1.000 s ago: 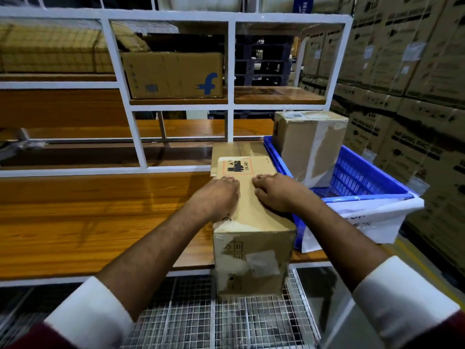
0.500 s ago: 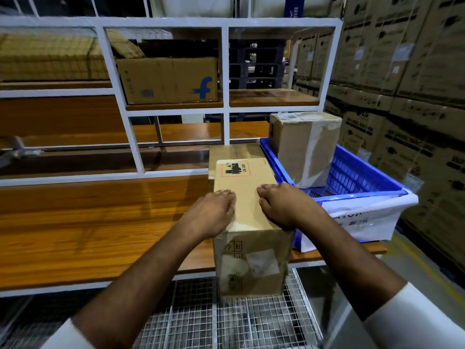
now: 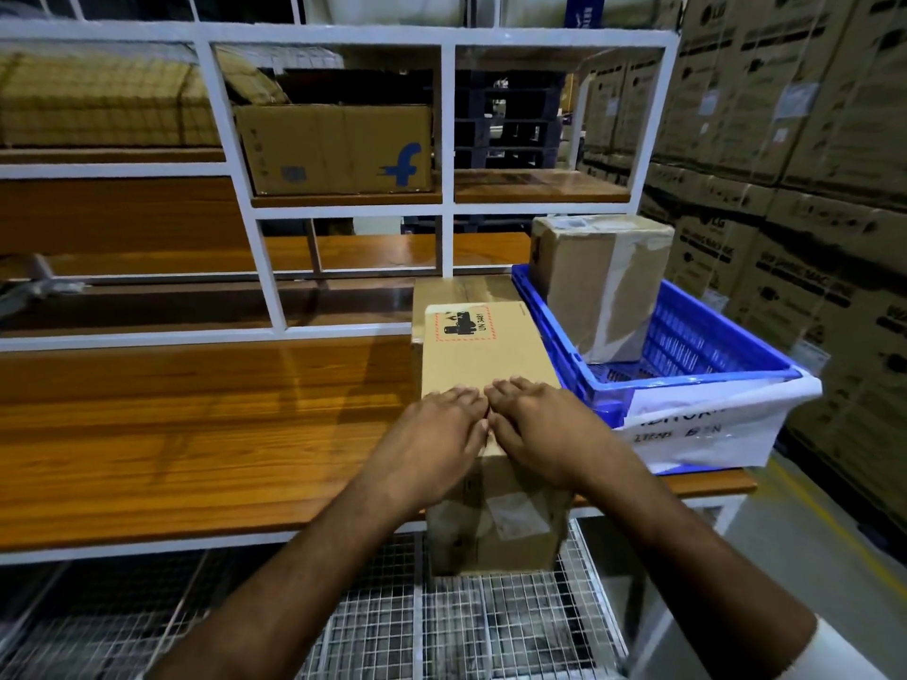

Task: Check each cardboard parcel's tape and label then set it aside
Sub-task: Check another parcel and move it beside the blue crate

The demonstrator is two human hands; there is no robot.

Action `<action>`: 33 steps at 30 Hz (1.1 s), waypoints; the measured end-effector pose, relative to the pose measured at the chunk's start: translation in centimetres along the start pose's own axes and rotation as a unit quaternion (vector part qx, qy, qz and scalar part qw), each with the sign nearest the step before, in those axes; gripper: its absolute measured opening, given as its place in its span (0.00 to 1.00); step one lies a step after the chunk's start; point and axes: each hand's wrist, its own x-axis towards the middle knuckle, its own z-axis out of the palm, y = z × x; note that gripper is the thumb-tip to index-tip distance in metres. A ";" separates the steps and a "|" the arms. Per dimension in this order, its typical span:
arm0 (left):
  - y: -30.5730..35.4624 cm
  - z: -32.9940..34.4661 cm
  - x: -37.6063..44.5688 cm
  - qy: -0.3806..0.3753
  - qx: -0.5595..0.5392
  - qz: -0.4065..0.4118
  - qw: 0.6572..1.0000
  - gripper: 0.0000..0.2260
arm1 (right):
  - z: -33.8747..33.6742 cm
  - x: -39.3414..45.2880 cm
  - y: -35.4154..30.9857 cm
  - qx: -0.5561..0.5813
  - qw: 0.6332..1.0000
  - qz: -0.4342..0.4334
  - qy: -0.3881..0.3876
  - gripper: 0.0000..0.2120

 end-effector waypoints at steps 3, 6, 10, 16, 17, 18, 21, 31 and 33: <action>-0.3 0.7 0.2 0.003 0.009 -0.003 1.000 0.22 | 0.9 -0.1 0.1 0.012 1.000 0.011 0.019 0.28; -0.4 0.2 0.1 0.028 -0.025 -0.008 0.999 0.20 | -0.3 -0.4 0.9 0.037 0.999 -0.003 0.015 0.23; -2.3 0.6 -1.9 0.105 -0.099 -0.076 0.987 0.17 | -1.0 -2.9 2.4 0.037 0.999 0.005 0.034 0.23; -2.5 1.4 -2.5 0.129 -0.196 -0.106 0.966 0.15 | 1.0 -5.0 2.4 0.126 0.987 0.019 0.099 0.23; -2.5 1.3 -2.4 0.134 -0.204 -0.112 0.963 0.15 | 1.5 -5.1 2.5 0.169 0.978 0.027 0.121 0.25; -2.6 1.4 -2.3 0.138 -0.216 -0.118 0.959 0.15 | 2.2 -5.4 2.5 0.218 0.964 0.045 0.144 0.28; -3.0 1.8 -2.7 0.145 -0.256 -0.128 0.947 0.16 | 4.8 -6.8 1.9 0.393 0.897 0.124 0.159 0.43; -1.2 -0.7 -3.9 0.062 -0.211 -0.210 0.953 0.18 | 3.4 -3.2 -1.7 0.343 0.906 0.045 0.245 0.50; -1.9 -0.9 -3.5 0.056 -0.245 -0.227 0.941 0.18 | 2.8 -2.3 -3.0 0.269 0.937 -0.005 0.224 0.48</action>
